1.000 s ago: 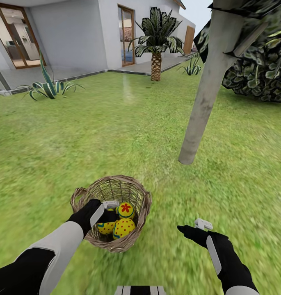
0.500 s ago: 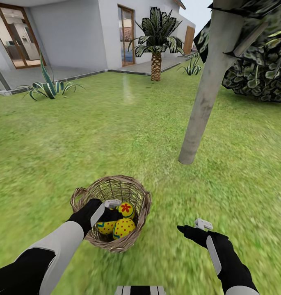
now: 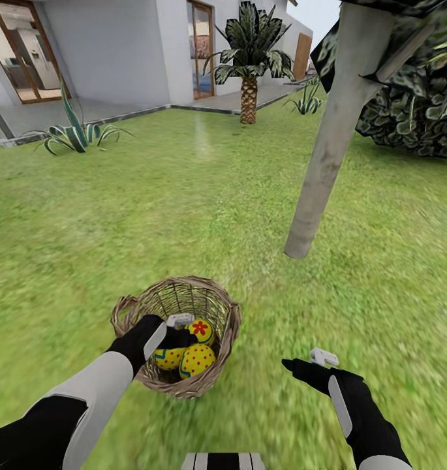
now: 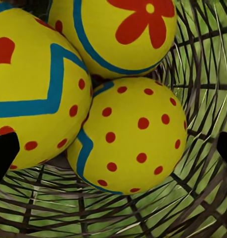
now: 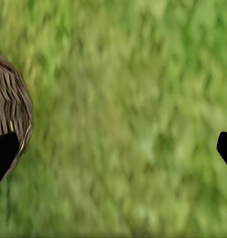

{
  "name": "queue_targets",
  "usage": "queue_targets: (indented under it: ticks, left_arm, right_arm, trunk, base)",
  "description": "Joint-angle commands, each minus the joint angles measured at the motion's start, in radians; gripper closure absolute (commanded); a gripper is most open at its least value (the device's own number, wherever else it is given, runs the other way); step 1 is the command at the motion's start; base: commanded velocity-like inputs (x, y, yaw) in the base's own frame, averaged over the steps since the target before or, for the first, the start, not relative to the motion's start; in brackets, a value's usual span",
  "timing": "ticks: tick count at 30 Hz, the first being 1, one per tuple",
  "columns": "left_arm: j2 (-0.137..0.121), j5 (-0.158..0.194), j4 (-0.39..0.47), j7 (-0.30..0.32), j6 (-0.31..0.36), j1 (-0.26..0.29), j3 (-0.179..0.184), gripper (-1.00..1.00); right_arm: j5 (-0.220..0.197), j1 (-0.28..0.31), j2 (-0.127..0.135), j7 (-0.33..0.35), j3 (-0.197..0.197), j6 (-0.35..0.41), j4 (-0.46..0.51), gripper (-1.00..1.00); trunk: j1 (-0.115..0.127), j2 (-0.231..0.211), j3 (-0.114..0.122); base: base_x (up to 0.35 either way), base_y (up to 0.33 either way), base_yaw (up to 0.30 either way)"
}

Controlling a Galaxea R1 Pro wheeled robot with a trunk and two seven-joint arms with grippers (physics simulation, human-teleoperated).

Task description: Take the three Easter eggs out of the wicker basket on the lawn in the garden, then place them on the lawn next to a single tree (choose any tree) so that all three eggs are next to the same tree and none are left in the basket.

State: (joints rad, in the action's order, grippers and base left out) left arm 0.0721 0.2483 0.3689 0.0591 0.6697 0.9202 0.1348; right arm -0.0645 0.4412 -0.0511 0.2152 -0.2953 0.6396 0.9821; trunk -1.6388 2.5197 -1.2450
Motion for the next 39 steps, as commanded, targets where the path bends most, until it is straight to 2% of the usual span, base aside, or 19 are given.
queue_targets:
  ticks: [1,16,21,25,29,32,35,39]
  left_arm:
    - [-0.001,0.009,0.002,-0.001,0.003,0.000,0.008,-1.00]
    - [-0.002,0.009,0.004,-0.004,-0.011,0.000,0.007,-1.00]
    - [-0.003,0.010,0.003,-0.011,-0.040,0.000,-0.003,-1.00]
    - [-0.004,0.011,0.002,-0.027,-0.058,0.000,-0.005,-1.00]
    - [-0.004,0.015,0.002,-0.087,-0.080,0.000,-0.006,-1.00]
    - [-0.004,0.017,0.002,-0.108,-0.092,0.000,-0.006,-1.00]
    - [-0.004,0.017,0.002,-0.115,-0.098,0.000,-0.006,-1.00]
    - [-0.007,0.017,0.002,-0.119,-0.100,0.000,-0.007,-1.00]
  right_arm:
    - [-0.007,0.001,-0.001,0.002,-0.004,0.005,0.001,-1.00]
    - [-0.008,0.001,-0.001,0.005,-0.004,-0.008,0.001,-1.00]
    - [-0.007,0.001,-0.001,0.003,-0.004,-0.008,0.001,-1.00]
    - [-0.006,0.001,-0.001,0.003,-0.004,-0.008,0.001,-1.00]
    - [-0.006,0.001,-0.001,0.003,-0.004,-0.008,0.001,-1.00]
    - [-0.006,0.001,-0.001,0.003,-0.004,-0.008,0.001,-1.00]
    - [-0.006,0.001,-0.001,0.003,-0.004,-0.008,0.001,-1.00]
    - [-0.006,0.001,-0.001,0.002,-0.004,-0.008,0.001,-1.00]
  trunk:
    - [0.000,0.000,-0.001]
    - [0.000,0.000,-0.001]
    - [-0.002,0.001,-0.020]
    - [-0.002,0.001,-0.020]
    - [-0.003,0.002,-0.032]
    - [-0.004,0.003,-0.039]
    - [-0.004,0.003,-0.039]
    - [-0.006,0.004,-0.055]
  base:
    - [0.000,0.000,0.000]
    - [0.000,0.000,0.000]
    - [0.000,0.000,0.000]
    - [0.000,0.000,0.000]
    - [0.000,0.000,0.000]
    - [0.000,0.000,0.000]
    - [0.000,0.000,0.000]
    - [0.000,0.000,0.000]
